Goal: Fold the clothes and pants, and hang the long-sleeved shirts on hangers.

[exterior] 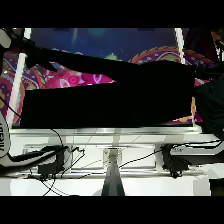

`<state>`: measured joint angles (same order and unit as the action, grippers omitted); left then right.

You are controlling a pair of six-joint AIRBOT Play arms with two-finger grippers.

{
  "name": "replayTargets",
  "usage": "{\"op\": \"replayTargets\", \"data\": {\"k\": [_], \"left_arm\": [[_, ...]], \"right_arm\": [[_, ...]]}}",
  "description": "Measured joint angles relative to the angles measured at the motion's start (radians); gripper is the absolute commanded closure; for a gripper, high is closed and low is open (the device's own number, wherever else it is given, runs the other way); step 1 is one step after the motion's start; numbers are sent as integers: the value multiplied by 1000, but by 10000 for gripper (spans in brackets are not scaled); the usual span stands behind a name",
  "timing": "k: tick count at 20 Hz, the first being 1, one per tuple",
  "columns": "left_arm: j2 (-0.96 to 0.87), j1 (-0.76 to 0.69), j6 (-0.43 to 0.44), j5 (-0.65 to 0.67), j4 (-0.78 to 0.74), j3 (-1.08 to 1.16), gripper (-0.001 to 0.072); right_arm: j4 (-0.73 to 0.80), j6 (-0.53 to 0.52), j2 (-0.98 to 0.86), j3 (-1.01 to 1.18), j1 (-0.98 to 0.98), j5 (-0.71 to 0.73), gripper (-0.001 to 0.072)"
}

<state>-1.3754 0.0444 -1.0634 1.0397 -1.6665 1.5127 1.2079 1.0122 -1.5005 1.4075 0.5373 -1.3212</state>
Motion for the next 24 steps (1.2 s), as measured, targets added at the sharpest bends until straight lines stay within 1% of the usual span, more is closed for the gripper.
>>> {"op": "replayTargets", "data": {"k": [4,7,10,12,13,15,18,21,23,24], "left_arm": [[24,12,0,140,0,0,700],[96,35,37,251,-1,0,700],[188,53,126,377,3,0,701],[231,58,220,433,49,0,701],[237,60,285,449,88,-1,701],[209,62,375,454,166,-2,700],[72,64,441,427,240,-3,699],[-133,64,470,333,264,-2,698],[-235,61,462,220,244,-1,698],[-267,59,444,148,231,-1,698]], "right_arm": [[1,-3,2,0,13,-14,698],[2,-8,2,0,16,-18,698],[3,-10,2,0,17,-20,698],[3,-11,2,0,17,-20,698],[3,-11,2,0,17,-18,698],[3,-11,2,0,17,-10,697],[3,-13,2,0,17,7,698],[2,-13,2,0,17,34,698],[2,-13,2,0,17,45,698],[2,-13,2,0,17,50,697]]}}
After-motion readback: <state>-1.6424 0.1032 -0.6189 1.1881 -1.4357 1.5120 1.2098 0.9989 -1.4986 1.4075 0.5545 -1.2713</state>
